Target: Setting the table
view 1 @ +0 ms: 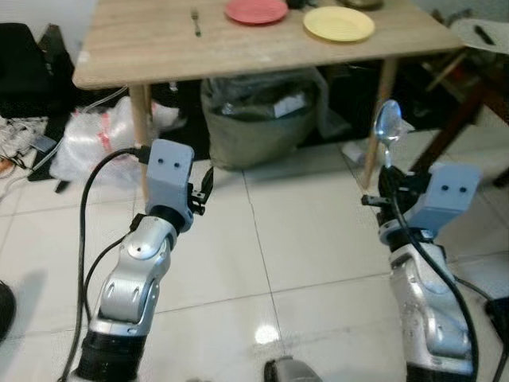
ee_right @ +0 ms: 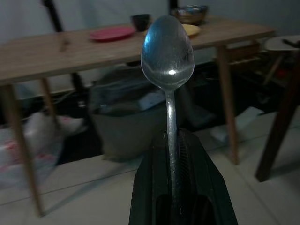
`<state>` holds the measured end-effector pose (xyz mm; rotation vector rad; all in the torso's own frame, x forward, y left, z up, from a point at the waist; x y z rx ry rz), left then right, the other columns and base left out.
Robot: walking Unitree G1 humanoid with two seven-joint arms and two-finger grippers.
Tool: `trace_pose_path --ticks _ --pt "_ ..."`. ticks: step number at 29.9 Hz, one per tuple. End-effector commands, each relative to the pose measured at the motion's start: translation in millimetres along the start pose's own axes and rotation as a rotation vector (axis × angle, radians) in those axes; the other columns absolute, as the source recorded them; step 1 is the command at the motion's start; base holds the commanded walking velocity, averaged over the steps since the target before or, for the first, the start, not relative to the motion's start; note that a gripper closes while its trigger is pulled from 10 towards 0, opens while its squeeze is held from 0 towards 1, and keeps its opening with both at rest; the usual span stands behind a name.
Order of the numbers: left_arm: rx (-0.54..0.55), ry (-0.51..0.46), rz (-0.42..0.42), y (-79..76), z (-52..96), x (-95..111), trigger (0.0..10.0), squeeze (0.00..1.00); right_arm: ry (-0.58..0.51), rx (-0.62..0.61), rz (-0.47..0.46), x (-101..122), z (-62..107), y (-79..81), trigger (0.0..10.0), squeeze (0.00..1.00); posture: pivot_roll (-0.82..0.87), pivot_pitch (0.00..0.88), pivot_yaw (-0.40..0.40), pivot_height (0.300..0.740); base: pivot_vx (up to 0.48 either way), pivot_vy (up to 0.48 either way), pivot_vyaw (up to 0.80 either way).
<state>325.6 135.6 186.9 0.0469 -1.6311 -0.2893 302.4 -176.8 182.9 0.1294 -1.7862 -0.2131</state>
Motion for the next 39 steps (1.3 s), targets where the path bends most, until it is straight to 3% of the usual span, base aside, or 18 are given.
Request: trace_pose_path --ticks 1,15,24,32,39 --pt "-0.001 0.023 -0.004 -1.2 0.9 -5.8 10.0 0.0 -0.009 -0.001 0.002 1.8 1.1 -1.3 10.0 0.0 -0.15 0.055 0.059 0.74 0.0 0.0 0.0" --pt "0.017 0.054 0.02 -0.1 -1.9 -9.7 10.0 0.0 -0.009 -0.005 0.002 1.1 1.6 -1.1 10.0 0.0 -0.15 0.053 0.066 0.74 0.0 0.0 0.0" --pt "0.02 0.049 -0.001 0.2 -3.1 -9.3 10.0 0.0 0.005 0.003 -0.004 -1.4 2.3 -0.1 10.0 0.0 -0.15 0.053 0.068 0.74 0.336 0.0 0.0" --pt "0.008 0.044 -0.014 -2.2 -2.9 -8.9 10.0 0.0 0.01 -0.021 -0.032 -2.8 2.7 -4.2 10.0 0.0 -0.15 0.054 0.07 0.74 0.309 0.0 -0.8" --pt "-0.002 0.038 -0.016 -3.6 -2.8 -8.0 10.0 0.0 0.006 -0.025 -0.038 -2.3 2.6 -4.5 10.0 0.0 -0.15 0.054 0.07 0.74 0.0 0.0 -0.8"
Point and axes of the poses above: a point about 5 cm out from each wrist's last joint towards the gripper, its own z axis pointing back from the gripper into the wrist, its own x axis along the axis of the wrist's last joint, y = z × x, the point moved 2 cm from there along -z, pointing out of the wrist towards the gripper, and after that the axes turned 5 degrees about -z, right-handed, at the moved point
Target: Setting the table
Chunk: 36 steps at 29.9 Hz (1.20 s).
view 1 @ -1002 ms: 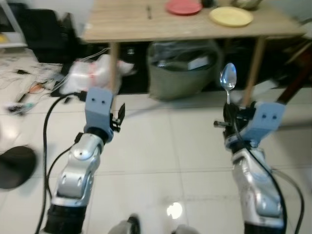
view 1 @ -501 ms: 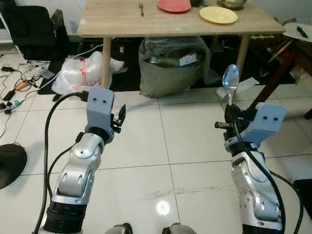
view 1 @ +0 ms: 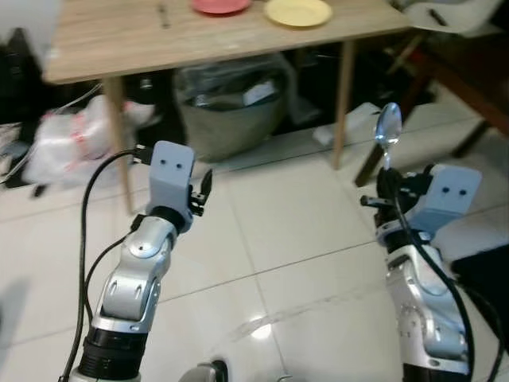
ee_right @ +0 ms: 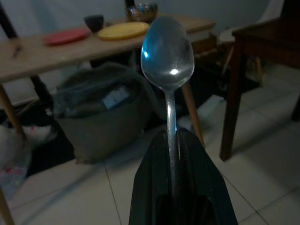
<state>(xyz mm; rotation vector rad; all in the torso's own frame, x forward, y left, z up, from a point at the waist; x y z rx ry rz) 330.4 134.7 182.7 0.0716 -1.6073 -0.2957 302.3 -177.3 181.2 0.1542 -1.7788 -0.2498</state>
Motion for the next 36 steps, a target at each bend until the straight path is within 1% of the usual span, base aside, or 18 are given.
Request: trace_pose_path --ticks 1,36 --pt "-0.01 0.012 0.002 -2.6 1.8 -3.7 10.0 0.0 0.001 -0.013 -0.001 -0.7 2.2 -3.7 10.0 0.0 -0.15 0.054 0.07 0.74 0.0 0.0 -0.8" --pt "-0.026 0.004 0.005 -4.9 0.6 -2.3 10.0 0.0 -0.007 -0.019 -0.01 1.5 0.8 -3.7 10.0 0.0 -0.15 0.057 0.074 0.74 0.0 0.0 -0.8"
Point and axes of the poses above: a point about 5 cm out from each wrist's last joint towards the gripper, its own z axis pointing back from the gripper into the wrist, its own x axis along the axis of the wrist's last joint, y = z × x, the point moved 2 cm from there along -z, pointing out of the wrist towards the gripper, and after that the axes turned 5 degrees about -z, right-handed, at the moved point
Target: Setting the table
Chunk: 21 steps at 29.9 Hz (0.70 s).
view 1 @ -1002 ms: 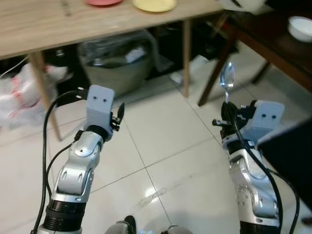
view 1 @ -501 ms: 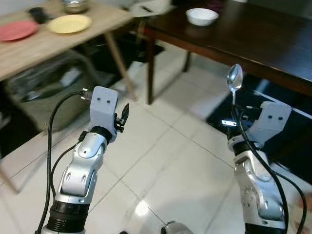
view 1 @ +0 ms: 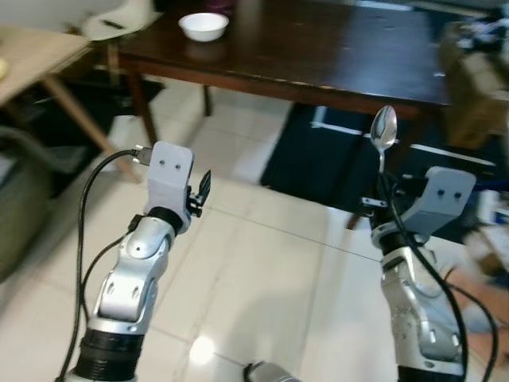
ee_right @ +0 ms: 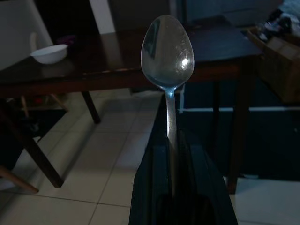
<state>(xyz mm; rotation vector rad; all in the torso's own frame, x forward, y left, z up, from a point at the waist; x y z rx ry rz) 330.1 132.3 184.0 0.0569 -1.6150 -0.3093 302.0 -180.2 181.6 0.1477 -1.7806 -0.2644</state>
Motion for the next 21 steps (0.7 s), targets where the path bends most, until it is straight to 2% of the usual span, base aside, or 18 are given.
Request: trace_pose_path --ticks 1,9,11,14,16,17,20,21 --pt "-0.01 0.014 0.005 -2.7 0.6 -4.1 10.0 0.0 -0.003 -0.006 -0.007 0.4 0.8 -0.9 10.0 0.0 -0.15 0.057 0.074 0.74 0.0 0.0 -0.8" --pt "-0.008 0.016 0.006 -2.7 0.3 -4.5 10.0 0.0 -0.004 -0.001 -0.006 0.8 0.5 0.0 10.0 0.0 -0.16 0.057 0.075 0.74 0.0 0.0 -0.8" --pt "0.007 0.019 0.003 -1.3 -0.2 -5.0 10.0 0.0 -0.005 0.04 -0.012 1.3 -0.4 4.9 10.0 0.0 -0.16 0.057 0.075 0.74 0.0 0.0 -0.8" --pt "0.053 0.01 -0.012 3.9 -2.1 -4.2 10.0 0.09 0.004 0.135 -0.022 2.5 -1.6 18.3 10.0 0.0 -0.16 0.056 0.076 0.74 0.224 0.0 0.0" --pt "0.065 0.008 -0.022 5.4 -2.6 -3.8 10.0 0.09 -0.001 0.163 -0.027 4.0 -1.6 22.4 10.0 0.0 -0.16 0.056 0.076 0.74 0.364 0.0 0.0" --pt "0.082 0.011 -0.032 7.5 -3.2 -4.3 10.0 0.15 -0.009 0.197 -0.047 6.2 -1.1 27.6 10.0 0.0 -0.16 0.056 0.076 0.74 0.48 0.0 0.0" --pt "0.132 0.021 -0.047 14.3 -5.4 -5.6 10.0 0.13 -0.023 0.305 -0.09 12.2 1.5 45.2 10.0 0.0 -0.15 0.055 0.075 0.74 0.48 0.0 0.0" --pt "0.132 0.021 -0.047 14.3 -5.4 -5.6 10.0 0.13 -0.023 0.305 -0.09 12.2 1.5 45.2 10.0 0.0 -0.15 0.055 0.075 0.74 0.48 0.0 0.0"
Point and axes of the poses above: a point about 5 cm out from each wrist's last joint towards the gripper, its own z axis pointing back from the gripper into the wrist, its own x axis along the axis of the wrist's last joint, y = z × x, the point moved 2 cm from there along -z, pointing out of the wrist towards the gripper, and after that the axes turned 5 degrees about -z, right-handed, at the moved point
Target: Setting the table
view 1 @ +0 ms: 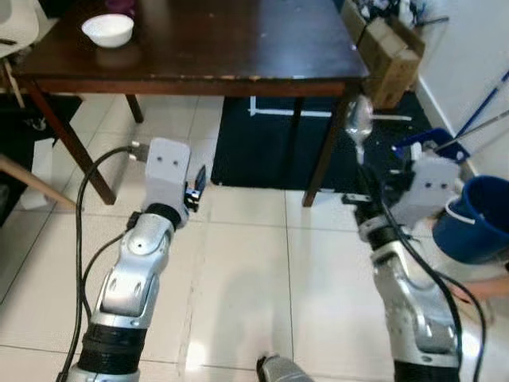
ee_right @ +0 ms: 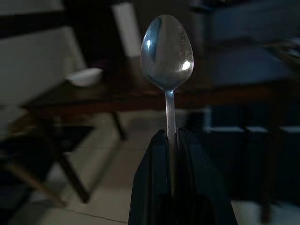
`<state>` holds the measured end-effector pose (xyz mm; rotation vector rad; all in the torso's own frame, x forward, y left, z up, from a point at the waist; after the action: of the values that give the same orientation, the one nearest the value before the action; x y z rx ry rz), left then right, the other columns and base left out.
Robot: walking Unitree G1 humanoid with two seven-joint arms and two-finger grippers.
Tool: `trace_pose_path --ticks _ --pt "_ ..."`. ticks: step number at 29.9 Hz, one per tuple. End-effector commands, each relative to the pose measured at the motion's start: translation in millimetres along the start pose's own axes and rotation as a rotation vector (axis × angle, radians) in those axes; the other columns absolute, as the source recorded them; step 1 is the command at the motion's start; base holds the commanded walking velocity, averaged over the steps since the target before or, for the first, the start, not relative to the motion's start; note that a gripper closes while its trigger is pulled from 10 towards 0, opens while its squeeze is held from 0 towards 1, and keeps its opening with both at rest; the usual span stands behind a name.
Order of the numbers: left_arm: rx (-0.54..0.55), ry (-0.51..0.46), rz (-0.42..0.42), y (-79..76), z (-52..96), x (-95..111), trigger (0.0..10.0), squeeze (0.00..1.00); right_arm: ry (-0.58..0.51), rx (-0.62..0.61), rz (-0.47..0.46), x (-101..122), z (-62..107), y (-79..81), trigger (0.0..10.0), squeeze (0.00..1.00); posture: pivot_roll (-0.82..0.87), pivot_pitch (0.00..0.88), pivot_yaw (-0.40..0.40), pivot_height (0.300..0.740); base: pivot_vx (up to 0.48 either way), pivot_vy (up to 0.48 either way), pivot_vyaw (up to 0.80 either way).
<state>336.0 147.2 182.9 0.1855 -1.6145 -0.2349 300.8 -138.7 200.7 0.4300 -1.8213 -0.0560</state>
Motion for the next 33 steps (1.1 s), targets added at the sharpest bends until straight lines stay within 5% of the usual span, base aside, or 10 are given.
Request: trace_pose_path --ticks 1,20,33 --pt "0.017 0.003 -0.008 0.6 -2.5 -0.6 10.0 0.13 -0.013 0.051 -0.029 4.6 -0.9 8.4 10.0 0.0 -0.15 0.055 0.075 0.74 0.48 0.0 0.0" --pt "0.042 0.005 -0.005 0.6 -3.0 -1.3 10.0 0.12 0.056 0.241 -0.065 -1.4 2.9 29.7 10.0 0.0 -0.15 0.053 0.071 0.74 0.48 0.0 0.0" --pt "0.03 -0.008 -0.017 -1.7 -5.7 0.3 10.0 0.13 0.036 0.11 -0.024 0.5 -2.4 8.8 10.0 0.0 -0.15 0.043 0.076 0.74 0.48 0.0 0.0"
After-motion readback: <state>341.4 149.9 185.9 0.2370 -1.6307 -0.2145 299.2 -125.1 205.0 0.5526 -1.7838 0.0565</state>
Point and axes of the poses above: a point about 5 cm out from each wrist's last joint towards the gripper, its own z axis pointing back from the gripper into the wrist, its own x axis along the axis of the wrist's last joint, y = z × x, the point moved 2 cm from there along -z, pointing out of the wrist towards the gripper, and after that the axes turned 5 degrees about -z, right-handed, at the moved point
